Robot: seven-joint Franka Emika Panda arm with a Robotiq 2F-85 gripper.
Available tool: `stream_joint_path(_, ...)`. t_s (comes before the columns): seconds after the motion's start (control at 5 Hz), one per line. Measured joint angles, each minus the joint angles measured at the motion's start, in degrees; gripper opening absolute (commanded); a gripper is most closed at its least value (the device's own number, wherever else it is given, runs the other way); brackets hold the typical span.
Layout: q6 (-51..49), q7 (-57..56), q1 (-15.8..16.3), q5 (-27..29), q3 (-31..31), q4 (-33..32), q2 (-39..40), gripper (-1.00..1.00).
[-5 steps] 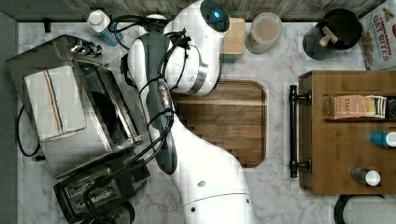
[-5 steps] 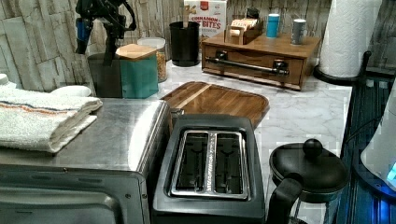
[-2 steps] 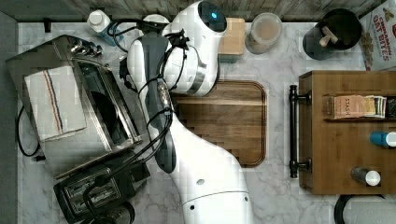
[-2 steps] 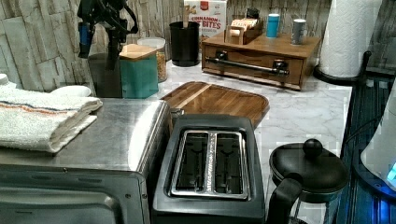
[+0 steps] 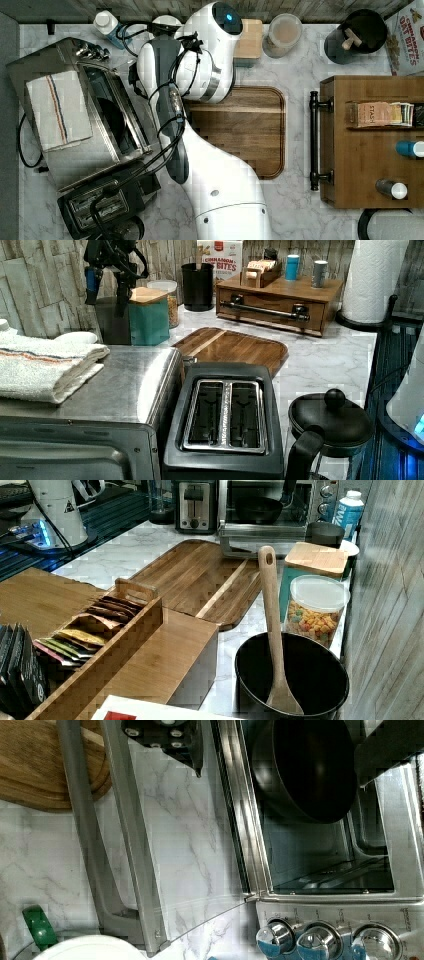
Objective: Put the bowl in the oven.
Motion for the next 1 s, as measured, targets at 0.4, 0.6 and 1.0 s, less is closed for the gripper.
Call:
stream_joint_path(0.4,0.3,0.0,-0.1,0.1,0.1,-0.1,0.2,1.0)
stream_joint_path(0.6,0.7,0.0,-0.1,0.1,0.1,-0.1,0.3,1.0)
stream_joint_path(1.0,1.0,0.0,0.0,0.0,0.0,-0.1,0.4,1.0)
